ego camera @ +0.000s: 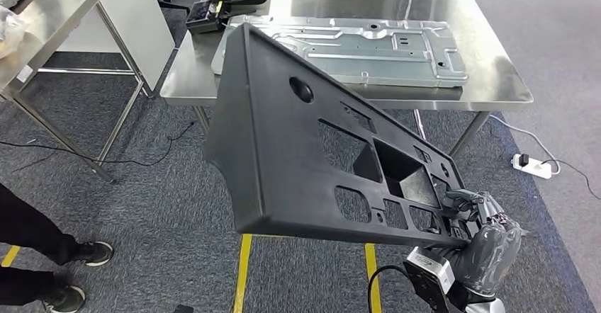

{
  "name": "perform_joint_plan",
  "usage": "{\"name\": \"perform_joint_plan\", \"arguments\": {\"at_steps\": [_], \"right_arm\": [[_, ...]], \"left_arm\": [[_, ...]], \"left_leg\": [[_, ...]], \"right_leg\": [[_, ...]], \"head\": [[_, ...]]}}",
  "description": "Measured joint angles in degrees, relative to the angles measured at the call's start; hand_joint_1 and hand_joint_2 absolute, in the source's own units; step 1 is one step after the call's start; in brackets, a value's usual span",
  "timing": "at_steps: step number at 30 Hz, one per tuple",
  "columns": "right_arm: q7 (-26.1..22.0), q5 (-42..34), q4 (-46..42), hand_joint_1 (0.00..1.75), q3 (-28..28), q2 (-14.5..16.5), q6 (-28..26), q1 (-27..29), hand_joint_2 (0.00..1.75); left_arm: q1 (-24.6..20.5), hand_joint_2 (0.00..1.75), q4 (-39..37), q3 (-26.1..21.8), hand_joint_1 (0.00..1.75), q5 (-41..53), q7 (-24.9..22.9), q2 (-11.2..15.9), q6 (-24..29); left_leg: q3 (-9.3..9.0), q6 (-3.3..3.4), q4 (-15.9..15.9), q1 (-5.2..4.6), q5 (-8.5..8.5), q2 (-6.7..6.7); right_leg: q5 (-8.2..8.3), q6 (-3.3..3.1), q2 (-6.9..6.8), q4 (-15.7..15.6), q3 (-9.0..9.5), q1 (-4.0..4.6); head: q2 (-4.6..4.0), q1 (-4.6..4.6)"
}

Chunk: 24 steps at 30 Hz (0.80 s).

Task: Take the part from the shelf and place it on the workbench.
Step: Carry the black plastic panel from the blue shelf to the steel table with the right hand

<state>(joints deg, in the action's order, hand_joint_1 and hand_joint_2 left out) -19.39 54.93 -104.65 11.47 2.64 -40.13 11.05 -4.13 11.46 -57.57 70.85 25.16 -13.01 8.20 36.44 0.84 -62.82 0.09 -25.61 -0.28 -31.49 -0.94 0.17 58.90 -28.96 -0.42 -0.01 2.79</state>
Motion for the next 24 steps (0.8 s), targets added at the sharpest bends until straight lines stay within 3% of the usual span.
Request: {"name": "perform_joint_plan", "arguments": {"at_steps": [1,4,6,9,11,12,14,16,20,22,24], "right_arm": [[-0.08,-0.04,-0.02,1.75,-0.02,0.02,0.00,0.02,1.75],[-0.38,-0.21,-0.13,1.75,-0.29,0.07,-0.02,0.16,1.75],[-0.57,-0.29,-0.34,1.75,-0.60,0.07,-0.02,0.17,1.75],[-0.92,-0.45,-0.60,1.75,-0.90,0.07,-0.02,0.33,1.75],[-1.02,-0.61,-0.61,1.75,-1.05,0.07,-0.02,0.66,1.75],[-1.04,-0.67,-0.63,1.75,-1.10,0.07,-0.02,0.78,1.75],[-1.05,-0.78,-0.66,1.75,-1.18,0.07,-0.02,0.88,1.75],[-1.07,-0.85,-0.67,1.75,-1.31,0.07,-0.01,0.99,1.75],[-1.05,-0.87,-0.90,1.75,-1.46,0.08,-0.02,1.33,1.75],[-1.07,-0.87,-0.98,1.75,-1.47,0.12,-0.02,1.27,1.75],[-1.10,-0.87,-1.01,1.75,-1.48,0.13,-0.02,1.23,1.75]], "left_arm": [[-0.05,1.75,-0.01,0.00,0.00,0.00,-0.01,0.04,0.00],[-0.04,1.75,-0.01,-0.01,0.00,0.03,-0.03,0.07,-0.01],[0.09,1.75,-0.01,-0.02,0.00,0.07,-0.03,0.06,0.00],[-0.08,1.75,-0.01,-0.03,0.00,0.13,-0.04,0.04,-0.04],[0.01,1.75,-0.01,-0.03,0.00,0.15,-0.08,0.02,-0.10],[0.11,1.75,-0.01,-0.04,0.00,0.16,-0.09,0.01,-0.11],[0.30,1.75,-0.01,-0.05,0.00,0.16,-0.12,-0.01,-0.13],[0.20,1.75,-0.01,-0.05,0.00,0.16,-0.13,-0.01,-0.13],[-0.02,1.75,-0.01,-0.09,0.00,0.15,-0.14,0.00,-0.13],[-0.12,1.75,-0.01,-0.09,0.00,0.16,-0.14,-0.01,-0.13],[-0.14,1.75,-0.01,-0.09,0.00,0.16,-0.14,-0.02,-0.13]], "left_leg": [[-0.83,0.37,1.97,-0.24,0.40,0.04],[-2.10,0.94,4.05,-0.26,-0.34,0.02],[-3.56,1.33,5.16,0.07,-0.51,-0.06],[-5.00,1.80,5.64,0.23,-1.28,-0.07],[-6.04,1.76,5.64,0.29,-2.21,-0.10],[-6.79,1.60,5.64,0.37,-2.79,-0.13],[-8.41,1.09,5.61,0.55,-4.11,-0.14],[-9.17,0.37,5.43,0.54,-5.27,-0.23],[-9.50,-0.86,4.10,0.55,-6.03,-0.17],[-6.86,-1.25,-0.86,0.66,-6.71,-0.07],[-2.24,-1.48,-7.81,0.67,-9.06,-0.04]], "right_leg": [[-0.31,0.29,0.01,-0.13,0.11,0.00],[-0.22,1.24,-0.06,0.02,0.74,-0.07],[-0.91,1.78,-0.12,2.13,0.23,-0.16],[-4.39,2.46,-0.12,11.35,-5.86,-0.45],[-5.12,2.82,-0.13,14.68,-9.56,-0.66],[-3.83,2.96,-0.14,13.61,-10.09,-0.77],[1.90,3.15,-0.18,7.31,-9.13,-1.00],[5.46,2.62,-0.24,2.44,-8.17,-0.83],[5.37,0.54,0.00,1.53,-7.13,-0.62],[4.84,-0.23,-0.06,1.10,-5.92,-0.67],[4.05,-0.68,-0.12,0.92,-4.94,-0.52]], "head": [[0.00,0.01],[0.01,-0.03],[0.01,0.02],[0.00,0.04],[0.00,0.03],[0.00,0.04],[0.00,0.07],[0.00,0.01],[0.01,-0.13],[0.01,-0.12],[0.00,-0.13]]}}
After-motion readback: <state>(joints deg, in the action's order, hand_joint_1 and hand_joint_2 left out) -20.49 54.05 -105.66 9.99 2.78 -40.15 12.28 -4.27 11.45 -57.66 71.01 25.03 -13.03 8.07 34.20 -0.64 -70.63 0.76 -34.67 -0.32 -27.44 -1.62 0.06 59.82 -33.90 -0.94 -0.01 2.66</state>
